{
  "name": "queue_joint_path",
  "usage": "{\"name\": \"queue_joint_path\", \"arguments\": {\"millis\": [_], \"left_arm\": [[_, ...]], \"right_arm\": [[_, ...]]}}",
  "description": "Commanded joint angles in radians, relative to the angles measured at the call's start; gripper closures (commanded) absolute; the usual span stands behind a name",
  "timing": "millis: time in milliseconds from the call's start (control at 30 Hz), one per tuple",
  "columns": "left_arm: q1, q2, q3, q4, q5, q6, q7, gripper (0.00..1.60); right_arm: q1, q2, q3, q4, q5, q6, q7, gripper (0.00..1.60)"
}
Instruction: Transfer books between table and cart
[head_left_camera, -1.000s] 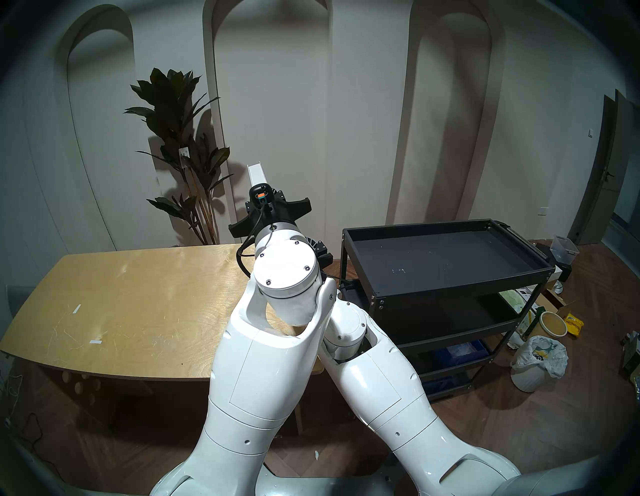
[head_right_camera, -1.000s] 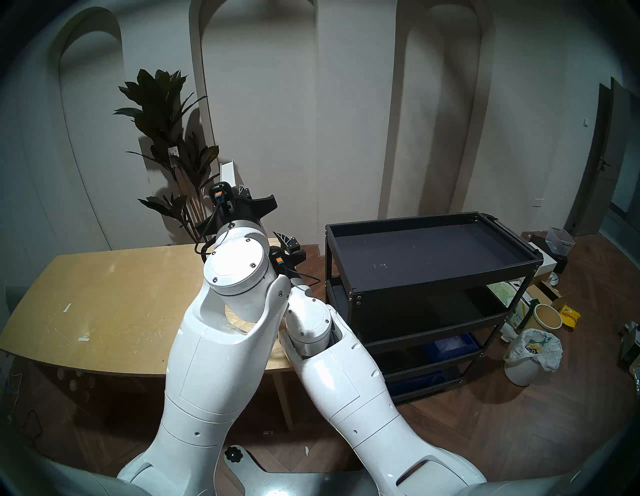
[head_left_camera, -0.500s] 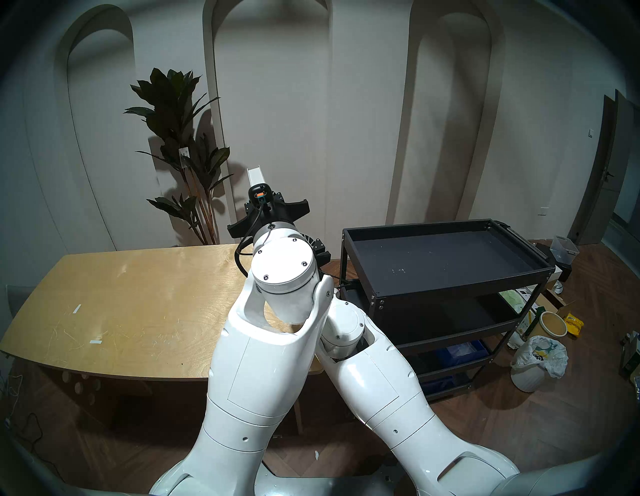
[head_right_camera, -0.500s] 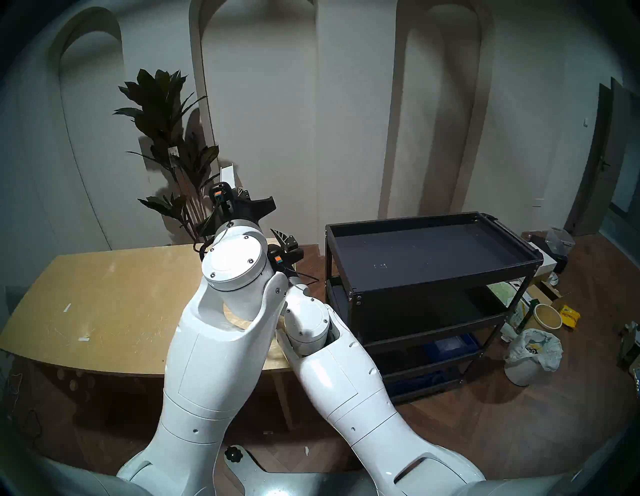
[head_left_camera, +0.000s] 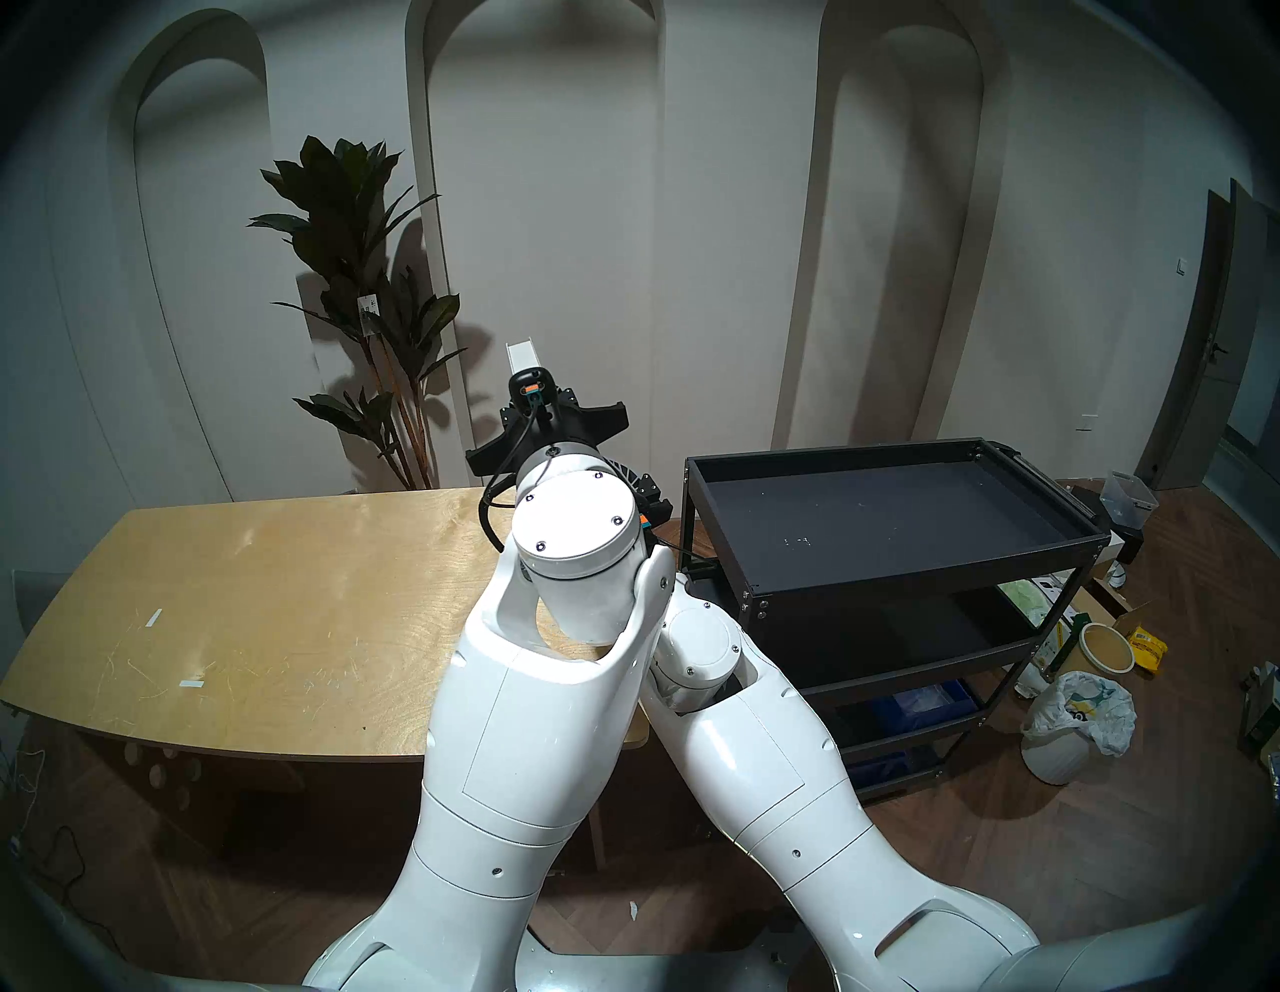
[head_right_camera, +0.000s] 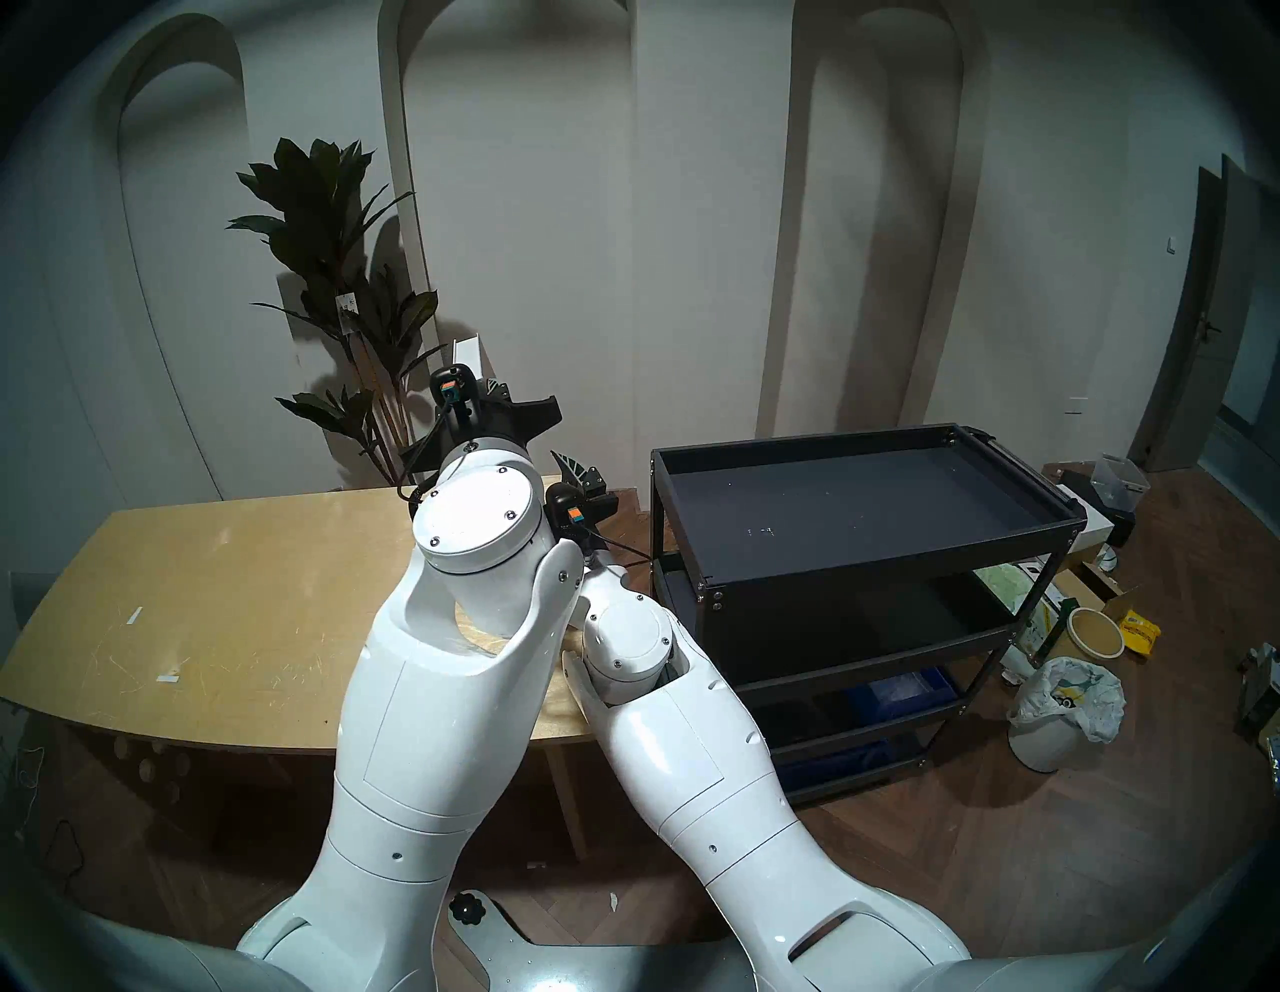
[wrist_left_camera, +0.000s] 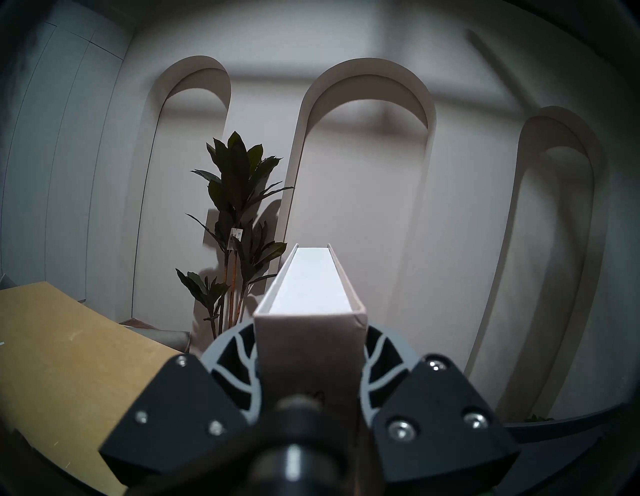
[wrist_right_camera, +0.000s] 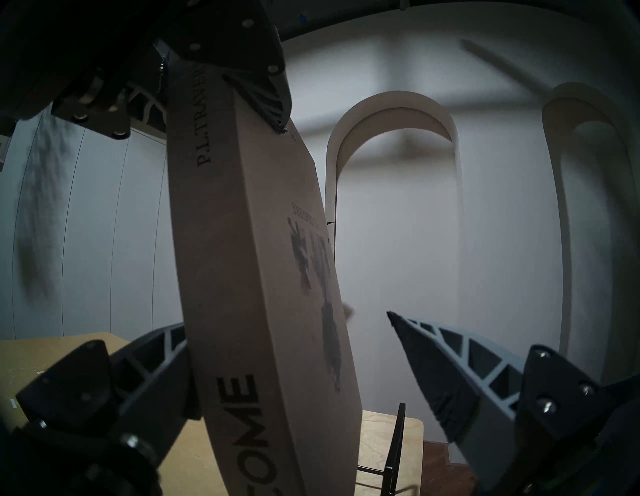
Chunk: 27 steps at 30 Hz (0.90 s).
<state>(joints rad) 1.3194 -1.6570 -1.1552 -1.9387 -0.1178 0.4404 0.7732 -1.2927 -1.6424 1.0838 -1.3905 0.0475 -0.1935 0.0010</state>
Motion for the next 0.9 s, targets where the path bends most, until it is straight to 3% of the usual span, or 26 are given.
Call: {"name": "queue_joint_path", "arguments": {"millis": [0, 67, 100, 200, 267, 333, 367, 400, 433, 600, 867], "left_arm": [[-0.023, -0.007, 0.016, -0.012, 0.018, -0.012, 0.007, 1.60], [-0.022, -0.008, 0.021, -0.013, 0.019, -0.013, 0.008, 1.60], [-0.021, -0.008, 0.023, -0.013, 0.020, -0.014, 0.008, 1.60], [-0.020, -0.009, 0.028, -0.013, 0.022, -0.014, 0.010, 1.60], [-0.020, -0.008, 0.031, -0.015, 0.022, -0.012, 0.009, 1.60], [-0.018, -0.007, 0.033, -0.019, 0.022, -0.012, 0.008, 1.22], [-0.018, -0.004, 0.035, -0.021, 0.023, -0.016, 0.007, 0.54], [-0.016, 0.000, 0.039, -0.026, 0.024, -0.023, 0.002, 0.35], [-0.014, -0.001, 0.040, -0.029, 0.023, -0.023, 0.003, 0.05], [0.004, 0.015, 0.052, -0.070, 0.000, -0.058, -0.039, 0.00], [0.042, 0.058, 0.122, -0.190, -0.033, -0.159, -0.137, 0.00]], "right_arm": [[0.022, -0.025, -0.005, 0.006, 0.006, -0.030, -0.005, 0.85], [0.025, -0.028, -0.006, 0.012, 0.007, -0.033, -0.005, 0.87], [0.026, -0.029, -0.007, 0.015, 0.008, -0.035, -0.005, 0.99], [0.030, -0.031, -0.008, 0.023, 0.008, -0.041, -0.007, 1.08], [0.032, -0.033, -0.008, 0.027, 0.008, -0.045, -0.009, 1.29], [0.033, -0.034, -0.007, 0.027, 0.008, -0.048, -0.011, 1.46], [0.034, -0.034, -0.007, 0.026, 0.009, -0.050, -0.012, 1.60], [0.035, -0.035, -0.007, 0.025, 0.010, -0.051, -0.014, 1.60], [0.036, -0.035, -0.007, 0.024, 0.009, -0.052, -0.015, 1.60], [0.043, -0.039, -0.008, 0.019, 0.012, -0.051, -0.028, 1.60], [0.074, -0.040, 0.018, -0.011, 0.023, -0.048, -0.055, 1.60]]}}
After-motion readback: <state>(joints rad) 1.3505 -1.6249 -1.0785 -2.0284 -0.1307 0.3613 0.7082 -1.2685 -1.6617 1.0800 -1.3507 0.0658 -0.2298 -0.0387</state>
